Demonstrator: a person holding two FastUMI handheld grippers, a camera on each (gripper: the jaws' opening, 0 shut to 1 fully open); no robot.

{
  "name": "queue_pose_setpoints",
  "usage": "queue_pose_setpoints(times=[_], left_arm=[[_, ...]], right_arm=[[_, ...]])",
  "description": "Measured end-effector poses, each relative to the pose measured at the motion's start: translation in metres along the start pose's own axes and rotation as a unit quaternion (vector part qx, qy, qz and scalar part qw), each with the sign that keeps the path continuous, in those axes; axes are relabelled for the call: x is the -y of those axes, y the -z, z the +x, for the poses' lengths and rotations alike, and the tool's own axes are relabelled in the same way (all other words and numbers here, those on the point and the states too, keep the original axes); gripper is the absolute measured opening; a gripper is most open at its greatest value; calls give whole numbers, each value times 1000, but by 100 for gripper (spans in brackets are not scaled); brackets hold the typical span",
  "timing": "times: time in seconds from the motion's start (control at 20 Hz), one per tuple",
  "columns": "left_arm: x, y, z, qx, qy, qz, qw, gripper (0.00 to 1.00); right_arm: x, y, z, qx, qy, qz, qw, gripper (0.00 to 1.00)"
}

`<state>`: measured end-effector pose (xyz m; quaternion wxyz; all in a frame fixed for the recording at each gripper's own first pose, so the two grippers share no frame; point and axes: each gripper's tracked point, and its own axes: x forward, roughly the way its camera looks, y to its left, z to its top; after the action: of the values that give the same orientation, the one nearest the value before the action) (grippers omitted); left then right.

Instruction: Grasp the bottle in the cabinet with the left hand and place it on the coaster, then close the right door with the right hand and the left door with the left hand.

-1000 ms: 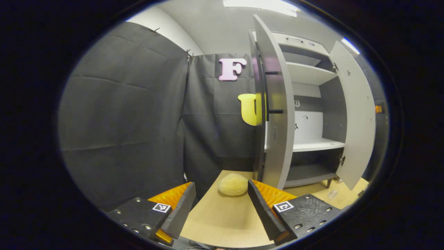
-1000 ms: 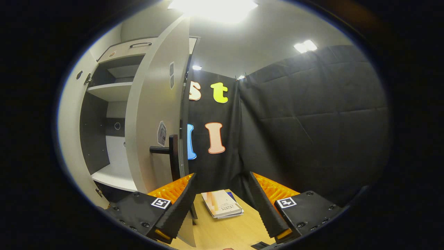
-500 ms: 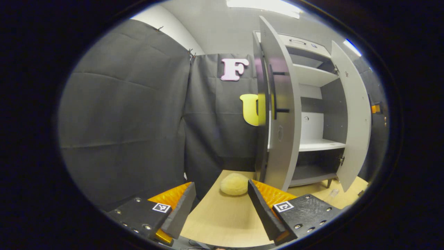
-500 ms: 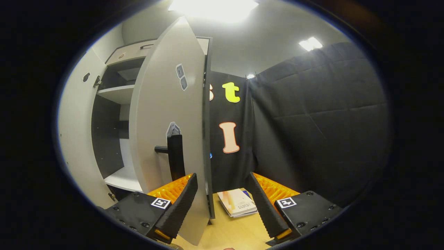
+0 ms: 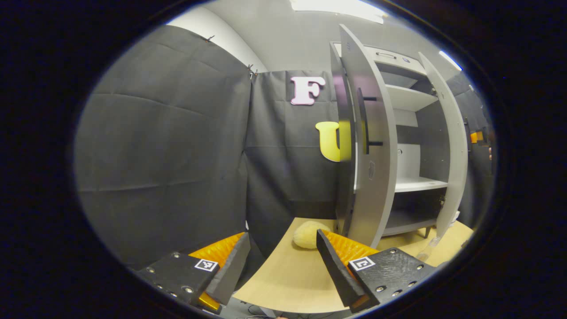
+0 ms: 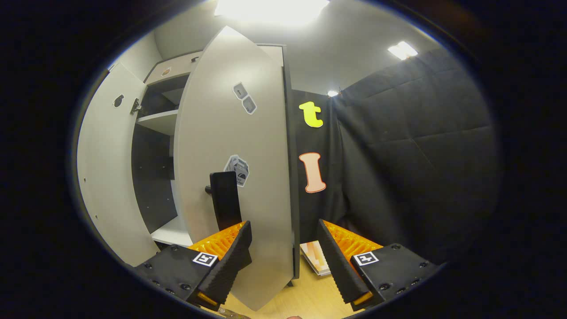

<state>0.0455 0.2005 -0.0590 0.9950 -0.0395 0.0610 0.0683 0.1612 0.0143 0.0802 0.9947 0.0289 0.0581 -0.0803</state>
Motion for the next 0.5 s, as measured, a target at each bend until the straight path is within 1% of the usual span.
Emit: queue_pose_setpoints(times=[0.25, 0.5], left_arm=[[-21, 0, -9, 1, -20, -7, 1000, 92], [-32, 4, -16, -2, -34, -8, 999, 92]], right_arm=[[-30, 1, 13, 0, -24, -1, 1000, 95], [-44, 5, 25, -2, -31, -4, 1000, 95]])
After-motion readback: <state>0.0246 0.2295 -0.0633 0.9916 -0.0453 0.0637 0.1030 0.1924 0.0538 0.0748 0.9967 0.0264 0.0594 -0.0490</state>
